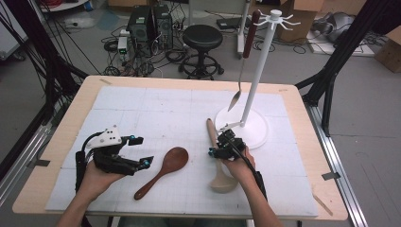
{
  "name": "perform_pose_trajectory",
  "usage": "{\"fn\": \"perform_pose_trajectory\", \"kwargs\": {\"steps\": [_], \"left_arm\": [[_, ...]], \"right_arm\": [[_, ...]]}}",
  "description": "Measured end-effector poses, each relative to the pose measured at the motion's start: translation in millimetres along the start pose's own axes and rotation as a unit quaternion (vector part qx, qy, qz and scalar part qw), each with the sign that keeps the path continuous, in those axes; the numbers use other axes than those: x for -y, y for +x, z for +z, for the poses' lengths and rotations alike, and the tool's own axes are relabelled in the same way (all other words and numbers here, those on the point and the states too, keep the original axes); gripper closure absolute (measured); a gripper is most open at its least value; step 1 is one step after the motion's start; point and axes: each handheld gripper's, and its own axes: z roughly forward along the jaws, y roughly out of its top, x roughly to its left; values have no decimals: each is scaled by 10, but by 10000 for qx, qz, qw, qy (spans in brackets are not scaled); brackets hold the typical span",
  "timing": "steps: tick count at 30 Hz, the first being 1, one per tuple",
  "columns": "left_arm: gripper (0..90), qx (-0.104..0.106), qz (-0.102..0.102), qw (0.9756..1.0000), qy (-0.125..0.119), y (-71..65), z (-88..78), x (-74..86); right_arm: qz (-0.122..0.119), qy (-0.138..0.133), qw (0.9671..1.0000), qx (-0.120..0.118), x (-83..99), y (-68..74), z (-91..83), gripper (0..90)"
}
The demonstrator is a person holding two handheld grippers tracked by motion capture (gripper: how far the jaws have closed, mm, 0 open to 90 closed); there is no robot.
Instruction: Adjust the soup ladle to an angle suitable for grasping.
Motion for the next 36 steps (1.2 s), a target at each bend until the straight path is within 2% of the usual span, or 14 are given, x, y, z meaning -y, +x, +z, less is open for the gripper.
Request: {"fn": "perform_pose_trajectory", "kwargs": {"steps": [3,7,12,15,20,24,30,33,36], "left_arm": [[210,2,5,10000,1,-1,-1,0],[210,-9,-7,10000,-9,3,-7,-1],[210,-2,7,10000,9,-1,4,0],[210,7,7,10000,18,-2,6,0],[210,-7,-5,10000,18,-9,2,1],[210,-1,-3,10000,17,2,6,2],[210,-3,3,10000,38,-1,11,2],[210,11,3,10000,29,-6,18,3],[210,9,14,10000,35,-10,16,4]], "right_arm": [[32,-24,10000,-61,-3,3,1,600],[-127,-16,9998,-179,-28,64,17,627],[-208,25,9997,-83,-33,103,43,587],[-291,67,9995,40,-42,140,48,602],[26,-2,9999,-131,-36,68,30,665],[-15,-12,9994,-339,-40,86,21,716],[-244,79,9994,-220,-46,140,43,680],[-430,168,9989,-79,-67,190,47,682],[-266,134,9994,-195,-64,144,43,714]]}}
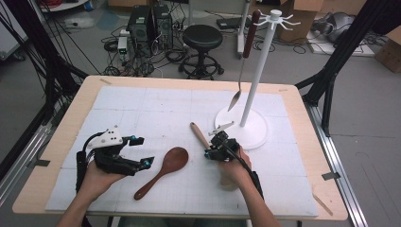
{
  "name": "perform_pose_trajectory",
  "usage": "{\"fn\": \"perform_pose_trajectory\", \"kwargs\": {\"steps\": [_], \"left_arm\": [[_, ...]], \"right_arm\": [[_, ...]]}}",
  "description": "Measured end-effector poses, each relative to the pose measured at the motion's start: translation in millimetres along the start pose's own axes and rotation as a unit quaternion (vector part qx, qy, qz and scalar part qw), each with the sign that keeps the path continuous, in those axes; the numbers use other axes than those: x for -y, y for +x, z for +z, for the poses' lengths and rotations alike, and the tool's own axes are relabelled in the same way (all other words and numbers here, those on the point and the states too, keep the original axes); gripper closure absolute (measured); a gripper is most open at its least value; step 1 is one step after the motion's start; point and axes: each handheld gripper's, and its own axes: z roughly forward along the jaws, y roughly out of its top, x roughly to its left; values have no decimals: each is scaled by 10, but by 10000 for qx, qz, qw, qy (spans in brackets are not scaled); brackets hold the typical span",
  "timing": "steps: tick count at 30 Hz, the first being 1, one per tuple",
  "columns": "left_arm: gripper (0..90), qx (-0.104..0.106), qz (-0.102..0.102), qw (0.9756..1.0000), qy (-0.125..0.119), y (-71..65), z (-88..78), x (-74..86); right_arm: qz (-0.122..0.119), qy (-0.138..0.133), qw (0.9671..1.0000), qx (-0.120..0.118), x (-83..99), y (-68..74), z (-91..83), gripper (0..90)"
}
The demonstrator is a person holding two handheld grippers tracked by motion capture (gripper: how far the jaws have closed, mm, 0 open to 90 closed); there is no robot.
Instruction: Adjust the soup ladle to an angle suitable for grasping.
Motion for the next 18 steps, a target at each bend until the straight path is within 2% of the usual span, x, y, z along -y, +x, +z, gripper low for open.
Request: {"fn": "perform_pose_trajectory", "kwargs": {"steps": [4,8,12,16,18], "left_arm": [[210,-11,-15,10000,16,5,0,3],[210,-18,-7,10000,15,12,0,4],[210,-25,-6,10000,18,11,2,4],[210,-25,-4,10000,28,10,6,7],[210,-24,-10,10000,18,12,6,8]], "right_arm": [[-9,-38,9999,-111,3,-7,-10,724],[-304,-72,9991,-276,-10,67,-13,734],[-337,-137,9984,-442,-14,107,-47,756],[-630,-232,9966,-468,-15,164,-86,770],[-650,-249,9963,-506,-10,184,-108,770]]}}
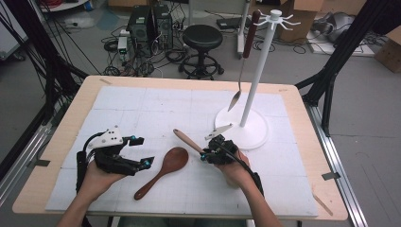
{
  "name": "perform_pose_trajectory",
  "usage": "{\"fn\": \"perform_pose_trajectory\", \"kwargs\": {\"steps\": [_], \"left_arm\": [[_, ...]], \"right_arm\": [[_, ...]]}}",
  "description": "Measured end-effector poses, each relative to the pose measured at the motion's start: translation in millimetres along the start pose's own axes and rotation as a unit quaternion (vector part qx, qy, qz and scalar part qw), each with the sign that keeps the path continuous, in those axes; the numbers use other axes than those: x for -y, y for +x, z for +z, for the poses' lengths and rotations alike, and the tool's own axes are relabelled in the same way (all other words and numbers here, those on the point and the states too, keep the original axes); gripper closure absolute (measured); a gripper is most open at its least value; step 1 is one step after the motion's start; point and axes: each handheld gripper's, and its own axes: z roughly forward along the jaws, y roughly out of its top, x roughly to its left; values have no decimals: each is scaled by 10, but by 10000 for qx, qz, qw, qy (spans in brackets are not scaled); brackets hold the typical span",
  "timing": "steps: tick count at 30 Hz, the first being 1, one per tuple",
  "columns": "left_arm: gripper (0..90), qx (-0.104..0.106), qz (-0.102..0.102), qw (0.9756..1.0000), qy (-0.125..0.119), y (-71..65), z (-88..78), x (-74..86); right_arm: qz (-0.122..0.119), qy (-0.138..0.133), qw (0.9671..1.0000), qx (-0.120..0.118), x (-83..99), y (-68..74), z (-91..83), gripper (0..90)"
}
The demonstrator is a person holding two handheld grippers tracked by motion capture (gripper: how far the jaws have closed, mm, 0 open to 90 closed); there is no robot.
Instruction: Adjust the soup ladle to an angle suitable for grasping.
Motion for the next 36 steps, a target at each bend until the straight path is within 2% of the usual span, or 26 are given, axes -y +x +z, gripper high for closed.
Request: {"fn": "perform_pose_trajectory", "kwargs": {"steps": [4,7,13,18,19,21,22,25,31,36], "left_arm": [[210,-13,-18,10000,-14,0,-5,0],[210,-10,-20,10000,-14,1,-2,0],[210,-14,-17,10000,-14,1,-6,0],[210,-2,-7,10000,7,2,3,1],[210,-5,-2,10000,8,1,3,1],[210,-7,-18,10000,-2,0,-1,2],[210,-7,-17,10000,-5,1,-3,3],[210,-13,-22,10000,5,5,-3,4],[214,-11,-38,10000,11,10,3,6],[218,-13,-69,10000,6,-2,12,5]], "right_arm": [[-158,-50,9998,-84,-2,42,-27,770],[-272,-20,9993,-241,-2,86,-34,770],[-466,254,9978,-405,6,150,49,769],[-321,263,9979,-507,8,128,62,735],[-323,323,9979,-455,10,130,79,712],[-317,446,9977,-389,17,140,115,726],[-352,445,9974,-445,12,141,109,764],[-425,459,9971,-442,16,156,97,772],[-514,306,9973,-417,25,209,21,775],[-572,39,9973,-453,27,252,-80,777]]}}
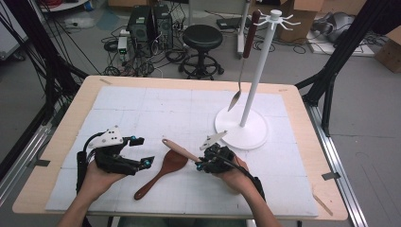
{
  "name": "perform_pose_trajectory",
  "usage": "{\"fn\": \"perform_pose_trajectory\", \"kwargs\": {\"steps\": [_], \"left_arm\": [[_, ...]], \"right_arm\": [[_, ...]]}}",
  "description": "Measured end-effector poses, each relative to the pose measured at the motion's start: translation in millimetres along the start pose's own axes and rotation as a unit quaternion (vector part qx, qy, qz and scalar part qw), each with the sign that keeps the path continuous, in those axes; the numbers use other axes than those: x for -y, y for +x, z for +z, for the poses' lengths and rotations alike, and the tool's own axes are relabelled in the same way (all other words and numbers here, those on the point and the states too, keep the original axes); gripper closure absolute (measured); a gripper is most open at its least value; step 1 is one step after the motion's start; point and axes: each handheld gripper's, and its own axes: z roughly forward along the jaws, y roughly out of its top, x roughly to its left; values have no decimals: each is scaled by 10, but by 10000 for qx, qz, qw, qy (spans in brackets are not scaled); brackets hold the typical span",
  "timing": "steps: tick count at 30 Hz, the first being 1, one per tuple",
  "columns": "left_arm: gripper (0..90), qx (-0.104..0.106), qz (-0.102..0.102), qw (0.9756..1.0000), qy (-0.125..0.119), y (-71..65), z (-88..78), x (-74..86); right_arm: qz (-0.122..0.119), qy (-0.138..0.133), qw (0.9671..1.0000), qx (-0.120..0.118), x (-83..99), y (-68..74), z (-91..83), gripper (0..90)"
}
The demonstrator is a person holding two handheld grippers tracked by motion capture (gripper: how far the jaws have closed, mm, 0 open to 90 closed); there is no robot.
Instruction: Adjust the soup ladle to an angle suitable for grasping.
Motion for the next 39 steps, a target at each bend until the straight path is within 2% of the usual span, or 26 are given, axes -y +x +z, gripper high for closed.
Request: {"fn": "perform_pose_trajectory", "kwargs": {"steps": [10,22,33,39], "left_arm": [[232,23,-106,9999,47,-22,65,-48],[266,139,-197,9997,30,-48,232,-315],[323,210,-247,9995,-61,-97,334,-536],[430,268,-357,9989,-107,-89,357,-551]], "right_arm": [[-137,-515,9986,22,-48,91,-178,777],[-414,-1057,9935,22,-260,271,-309,778],[-460,-1305,9904,70,-416,327,-314,778],[-468,-1371,9894,106,-446,354,-304,777]]}}
